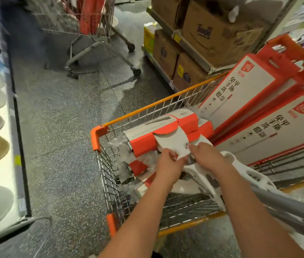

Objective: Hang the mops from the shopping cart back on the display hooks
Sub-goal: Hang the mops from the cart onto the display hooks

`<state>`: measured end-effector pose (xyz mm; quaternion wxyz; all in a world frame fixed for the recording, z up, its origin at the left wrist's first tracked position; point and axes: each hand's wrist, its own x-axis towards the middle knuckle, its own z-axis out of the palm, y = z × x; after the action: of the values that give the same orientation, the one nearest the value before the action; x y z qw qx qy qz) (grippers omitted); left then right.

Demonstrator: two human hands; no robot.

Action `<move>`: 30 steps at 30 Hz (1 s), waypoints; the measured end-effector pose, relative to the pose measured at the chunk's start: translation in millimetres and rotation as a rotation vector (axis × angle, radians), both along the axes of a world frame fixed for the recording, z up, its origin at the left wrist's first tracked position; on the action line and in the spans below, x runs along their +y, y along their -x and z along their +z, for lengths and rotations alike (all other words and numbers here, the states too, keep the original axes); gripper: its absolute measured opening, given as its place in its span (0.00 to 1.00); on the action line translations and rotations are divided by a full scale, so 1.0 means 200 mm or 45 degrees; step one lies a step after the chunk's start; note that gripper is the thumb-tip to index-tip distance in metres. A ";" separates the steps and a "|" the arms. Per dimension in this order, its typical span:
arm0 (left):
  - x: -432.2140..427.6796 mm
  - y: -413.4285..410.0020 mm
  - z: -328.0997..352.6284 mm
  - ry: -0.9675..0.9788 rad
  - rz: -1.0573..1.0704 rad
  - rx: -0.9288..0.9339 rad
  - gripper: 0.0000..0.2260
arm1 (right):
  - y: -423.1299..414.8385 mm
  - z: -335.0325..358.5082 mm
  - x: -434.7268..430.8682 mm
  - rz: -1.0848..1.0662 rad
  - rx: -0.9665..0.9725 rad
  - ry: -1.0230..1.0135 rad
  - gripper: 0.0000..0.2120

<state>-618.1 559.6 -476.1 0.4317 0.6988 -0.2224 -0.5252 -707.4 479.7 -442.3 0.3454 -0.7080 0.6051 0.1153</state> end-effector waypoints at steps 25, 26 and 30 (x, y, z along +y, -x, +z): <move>0.72 -0.38 0.72 0.683 0.164 0.341 0.18 | -0.34 0.72 0.92 -0.596 -0.847 0.521 0.22; 0.76 -0.42 0.77 0.719 0.158 0.348 0.18 | -0.37 0.74 0.97 -0.611 -0.891 0.553 0.23; 0.89 -0.54 0.89 0.851 0.193 0.350 0.20 | -0.47 0.86 1.12 -0.633 -1.036 0.663 0.15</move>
<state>-510.5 737.5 -297.1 0.6996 0.4565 -0.2693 -0.4792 -613.0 703.9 -269.7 0.3818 -0.5932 0.5803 -0.4069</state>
